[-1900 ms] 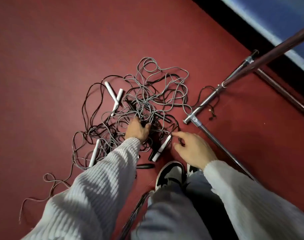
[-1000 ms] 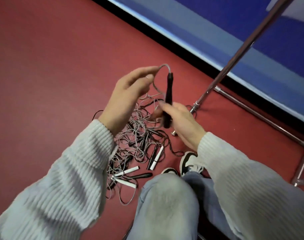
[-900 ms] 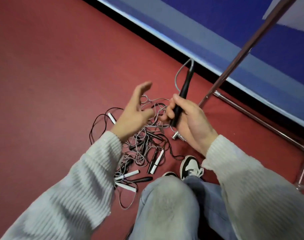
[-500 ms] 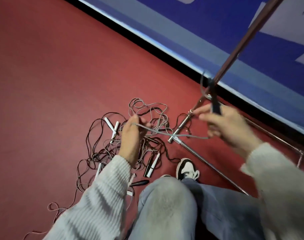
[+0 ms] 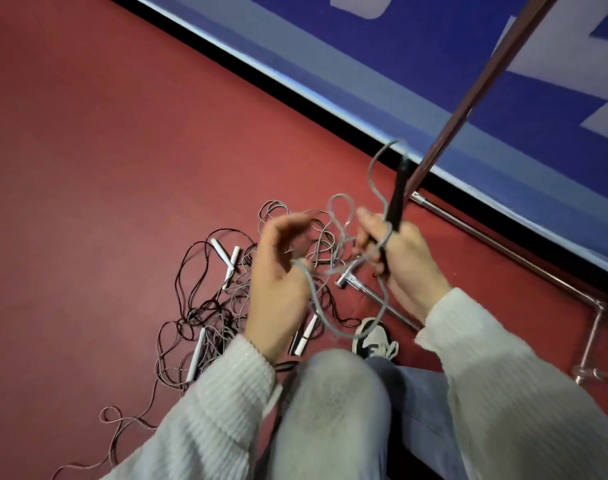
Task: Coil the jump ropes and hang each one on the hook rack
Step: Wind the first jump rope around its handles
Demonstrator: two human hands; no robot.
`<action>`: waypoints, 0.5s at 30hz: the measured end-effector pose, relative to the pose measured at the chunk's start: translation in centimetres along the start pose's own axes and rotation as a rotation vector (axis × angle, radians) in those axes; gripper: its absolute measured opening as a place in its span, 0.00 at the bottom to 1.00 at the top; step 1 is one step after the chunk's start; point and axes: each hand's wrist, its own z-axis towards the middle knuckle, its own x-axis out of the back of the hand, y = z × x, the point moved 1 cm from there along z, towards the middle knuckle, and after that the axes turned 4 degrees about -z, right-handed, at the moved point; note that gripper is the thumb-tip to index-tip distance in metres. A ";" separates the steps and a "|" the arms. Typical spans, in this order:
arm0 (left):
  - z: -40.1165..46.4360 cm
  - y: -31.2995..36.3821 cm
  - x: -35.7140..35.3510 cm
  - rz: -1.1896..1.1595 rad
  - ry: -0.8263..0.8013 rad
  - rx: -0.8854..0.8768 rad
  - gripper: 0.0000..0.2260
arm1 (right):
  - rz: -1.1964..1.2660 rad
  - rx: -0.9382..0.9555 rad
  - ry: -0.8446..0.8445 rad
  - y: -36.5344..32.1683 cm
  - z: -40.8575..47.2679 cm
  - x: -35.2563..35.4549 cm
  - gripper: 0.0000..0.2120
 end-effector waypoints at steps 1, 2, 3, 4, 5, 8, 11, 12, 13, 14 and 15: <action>0.6 -0.5 0.9 0.109 0.006 0.016 0.27 | 0.080 0.018 -0.014 -0.7 -0.3 0.0 0.18; 1.2 -0.9 1.3 0.186 -0.123 0.039 0.34 | 0.171 0.032 -0.032 -1.5 -0.6 -0.1 0.18; 1.8 -1.6 1.5 0.234 -0.303 0.082 0.40 | 0.259 0.039 -0.071 -2.2 -0.9 -0.2 0.18; 2.3 -2.6 1.4 0.282 -0.468 0.118 0.43 | 0.353 0.045 -0.110 -3.0 -1.2 -0.6 0.18; 2.7 -3.4 1.1 0.317 -0.596 0.149 0.45 | 0.442 0.054 -0.155 -3.9 -1.6 -1.0 0.18; 2.9 -5.1 0.1 0.410 -0.726 0.303 0.33 | 0.678 0.127 -0.317 -6.6 -2.4 -0.8 0.19; 2.6 -6.0 1.2 0.568 -0.611 0.307 0.09 | 0.769 0.209 -0.317 -10.4 -3.4 2.0 0.19; 2.4 -5.7 2.1 0.586 -0.444 0.313 0.05 | 0.779 0.228 -0.310 -11.5 -3.8 3.1 0.20; 2.5 -5.1 3.1 0.528 -0.238 0.309 0.08 | 0.751 0.239 -0.284 -12.2 -4.1 4.2 0.21; 2.6 -4.4 4.3 0.380 -0.046 0.321 0.10 | 0.667 0.231 -0.220 -12.6 -4.2 5.3 0.22; 2.9 -3.4 5.2 0.119 0.100 0.362 0.12 | 0.527 0.212 -0.133 -12.3 -4.4 6.2 0.21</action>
